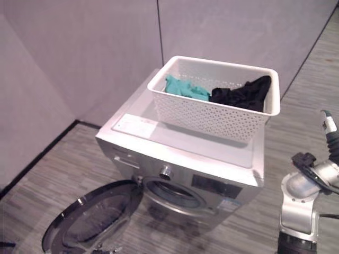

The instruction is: Grab the laundry basket,head to the washer,open it,put in the laundry and shut it.

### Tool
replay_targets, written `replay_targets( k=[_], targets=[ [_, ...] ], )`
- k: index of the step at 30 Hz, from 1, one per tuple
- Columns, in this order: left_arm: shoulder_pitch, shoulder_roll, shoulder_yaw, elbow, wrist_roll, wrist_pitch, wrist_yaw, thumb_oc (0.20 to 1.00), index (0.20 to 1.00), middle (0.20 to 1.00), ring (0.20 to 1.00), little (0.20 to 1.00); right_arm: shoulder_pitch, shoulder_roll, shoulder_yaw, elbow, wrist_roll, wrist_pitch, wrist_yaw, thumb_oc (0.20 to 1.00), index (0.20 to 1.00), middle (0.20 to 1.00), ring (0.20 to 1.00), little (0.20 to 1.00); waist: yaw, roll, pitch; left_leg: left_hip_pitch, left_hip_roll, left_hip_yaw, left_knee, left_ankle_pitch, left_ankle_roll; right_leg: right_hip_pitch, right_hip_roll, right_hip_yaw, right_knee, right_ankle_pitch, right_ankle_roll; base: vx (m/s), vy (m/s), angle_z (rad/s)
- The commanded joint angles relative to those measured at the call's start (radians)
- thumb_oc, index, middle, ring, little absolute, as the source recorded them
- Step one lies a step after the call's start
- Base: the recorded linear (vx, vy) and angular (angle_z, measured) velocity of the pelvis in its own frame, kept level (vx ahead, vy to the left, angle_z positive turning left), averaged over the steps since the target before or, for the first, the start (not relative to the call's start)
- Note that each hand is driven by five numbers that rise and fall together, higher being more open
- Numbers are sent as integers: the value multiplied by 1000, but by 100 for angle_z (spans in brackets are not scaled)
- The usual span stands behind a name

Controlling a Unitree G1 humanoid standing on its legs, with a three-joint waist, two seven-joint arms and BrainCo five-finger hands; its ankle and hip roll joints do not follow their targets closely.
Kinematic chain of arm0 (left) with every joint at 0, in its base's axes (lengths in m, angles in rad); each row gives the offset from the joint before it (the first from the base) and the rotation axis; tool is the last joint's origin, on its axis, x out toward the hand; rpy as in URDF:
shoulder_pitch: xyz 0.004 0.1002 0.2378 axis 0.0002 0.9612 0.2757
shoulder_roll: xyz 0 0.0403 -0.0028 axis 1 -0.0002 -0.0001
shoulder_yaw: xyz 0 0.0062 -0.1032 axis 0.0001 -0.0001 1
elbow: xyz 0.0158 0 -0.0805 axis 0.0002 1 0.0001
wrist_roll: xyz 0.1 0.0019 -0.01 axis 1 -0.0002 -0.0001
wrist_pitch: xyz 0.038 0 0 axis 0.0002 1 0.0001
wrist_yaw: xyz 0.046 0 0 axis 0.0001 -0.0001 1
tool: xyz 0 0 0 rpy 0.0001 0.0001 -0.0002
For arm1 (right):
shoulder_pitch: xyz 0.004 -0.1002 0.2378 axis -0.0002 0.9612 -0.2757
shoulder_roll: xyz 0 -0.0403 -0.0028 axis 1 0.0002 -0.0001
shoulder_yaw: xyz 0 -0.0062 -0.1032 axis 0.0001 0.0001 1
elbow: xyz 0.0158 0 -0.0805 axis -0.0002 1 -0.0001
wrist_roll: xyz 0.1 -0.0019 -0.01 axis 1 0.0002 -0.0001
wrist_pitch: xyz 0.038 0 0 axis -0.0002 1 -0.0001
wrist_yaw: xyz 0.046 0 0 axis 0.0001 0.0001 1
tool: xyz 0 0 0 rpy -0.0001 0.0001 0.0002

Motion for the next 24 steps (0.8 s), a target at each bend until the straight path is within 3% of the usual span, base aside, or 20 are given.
replay_targets(
  k=[1,7,13,16,17,18,19,22,24],
  targets=[
    [-58,-7,12,81,43,-7,-7,1000,1000,1000,1000,1000,-33,-85,-68,-74,-39,-24,5,1000,1000,1000,1000,1000,31,8,-27,41,42,-46,56,-95,27,-112,56,15,12,101,-53,9,4,5],
    [-66,4,15,96,60,-3,-10,1000,1000,1000,1000,1000,-68,-123,-65,-128,-63,-36,30,1000,1000,1000,1000,1000,46,-7,-31,40,41,-57,40,-85,27,-111,54,-2,15,100,-50,-2,3,4],
    [-74,22,-1,82,75,-3,-18,1000,1000,1000,1000,1000,-158,-217,-8,-140,-57,-41,93,1000,1000,1000,1000,1000,69,-26,-34,34,38,-82,30,-80,26,-104,51,-33,13,100,-49,4,7,17],
    [-74,40,-7,81,77,-2,-33,1000,1000,1000,1000,1000,-200,-311,68,-71,-42,-17,192,1000,1000,1000,1000,1000,89,-42,-36,35,39,-87,27,-84,24,-99,51,-43,14,95,-47,3,7,10],
    [-73,47,-9,80,76,0,-50,1000,1000,1000,1000,1000,-245,-390,136,8,-3,-16,268,1000,1000,1000,1000,1000,98,-49,-33,33,38,-91,26,-82,23,-99,50,-47,14,97,-47,-15,5,15],
    [-73,46,-8,80,76,0,-50,1000,1000,1000,1000,1000,-248,-391,139,11,-2,-17,267,1000,1000,1000,1000,1000,97,-49,-33,33,38,-91,26,-82,23,-99,50,-48,14,97,-47,-33,9,10],
    [-67,60,-26,80,75,-2,-71,1000,1000,1000,1000,1000,-301,-457,208,79,30,-9,340,1000,1000,1000,1000,1000,113,-62,-33,30,40,-96,24,-79,22,-98,49,-55,13,99,-48,-31,3,6],
    [-64,70,-35,81,64,-2,-94,1000,1000,1000,1000,1000,-400,-543,310,198,66,1,428,1000,1000,1000,1000,1000,125,-73,-31,25,41,-102,24,-76,19,-99,48,-65,12,101,-48,-23,1,14],
    [-54,78,-59,70,34,-3,-129,1000,1000,1000,1000,1000,-585,-630,492,385,148,9,557,1000,1000,1000,1000,1000,141,-88,-27,14,42,-112,27,-72,16,-99,47,-76,11,103,-48,-35,4,11]
  ],
)
